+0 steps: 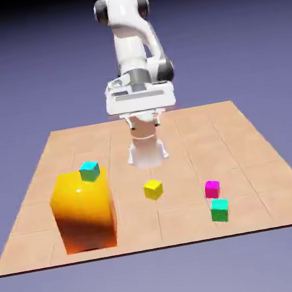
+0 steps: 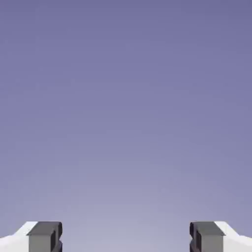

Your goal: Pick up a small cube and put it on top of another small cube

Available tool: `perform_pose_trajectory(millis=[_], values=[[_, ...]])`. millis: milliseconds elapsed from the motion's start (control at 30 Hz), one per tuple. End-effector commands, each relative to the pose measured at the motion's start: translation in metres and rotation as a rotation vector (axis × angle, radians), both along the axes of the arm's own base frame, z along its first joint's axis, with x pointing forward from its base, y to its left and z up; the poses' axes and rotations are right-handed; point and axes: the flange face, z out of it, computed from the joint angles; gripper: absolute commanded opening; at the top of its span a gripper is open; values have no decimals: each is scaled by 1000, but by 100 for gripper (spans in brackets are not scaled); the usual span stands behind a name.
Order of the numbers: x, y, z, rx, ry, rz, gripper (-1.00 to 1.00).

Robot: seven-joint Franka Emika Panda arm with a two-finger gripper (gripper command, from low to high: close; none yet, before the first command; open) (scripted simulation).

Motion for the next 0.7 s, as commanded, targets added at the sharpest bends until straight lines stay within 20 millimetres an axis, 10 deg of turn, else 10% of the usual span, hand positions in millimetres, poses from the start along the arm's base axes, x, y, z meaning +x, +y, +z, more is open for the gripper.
perform_pose_trajectory(millis=[0,300,667], values=[[5,6,-13,-22,63,22,0],[22,51,-132,-236,620,212,0],[-10,81,-259,-554,1248,420,0]])
